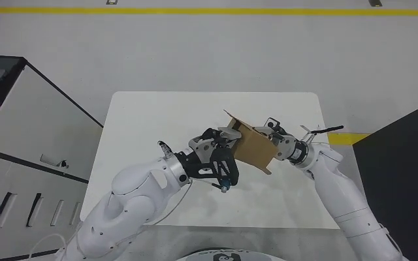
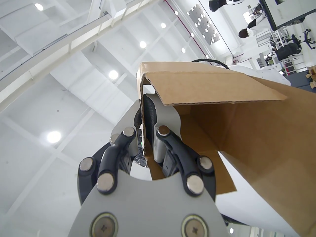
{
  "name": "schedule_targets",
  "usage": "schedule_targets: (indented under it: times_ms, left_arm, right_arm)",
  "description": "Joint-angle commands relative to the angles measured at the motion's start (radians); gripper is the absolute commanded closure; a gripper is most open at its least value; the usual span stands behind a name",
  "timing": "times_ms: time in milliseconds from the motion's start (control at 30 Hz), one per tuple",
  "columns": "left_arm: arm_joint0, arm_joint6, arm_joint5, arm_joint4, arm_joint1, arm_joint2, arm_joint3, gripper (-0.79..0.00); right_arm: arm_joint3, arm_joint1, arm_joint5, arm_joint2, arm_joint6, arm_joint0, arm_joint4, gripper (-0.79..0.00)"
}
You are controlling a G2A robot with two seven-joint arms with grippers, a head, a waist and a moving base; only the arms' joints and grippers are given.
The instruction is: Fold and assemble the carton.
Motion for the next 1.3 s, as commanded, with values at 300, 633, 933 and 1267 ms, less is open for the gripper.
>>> schedule_targets:
  times_ms: [300, 633, 933, 1267]
  left_arm:
    - [0.008, 0.019, -0.039, -0.049, -0.001, -0.019, 0.004, 0.000]
    - [0.019, 0.023, -0.042, -0.064, -0.001, -0.043, -0.002, 0.000]
    - [0.035, 0.028, -0.041, -0.072, 0.001, -0.074, -0.011, 0.000]
    - [0.038, 0.054, -0.066, -0.091, 0.000, -0.067, -0.007, 0.000]
  right_arm:
    - [-0.025, 0.002, -0.022, -0.001, 0.046, -0.001, -0.030, 0.000]
    - [-0.028, 0.003, -0.042, -0.001, 0.069, -0.002, -0.051, 0.000]
    - [-0.027, 0.004, -0.046, 0.003, 0.066, -0.006, -0.051, 0.000]
    - [-0.038, 0.003, -0.067, -0.003, 0.104, -0.005, -0.058, 0.000]
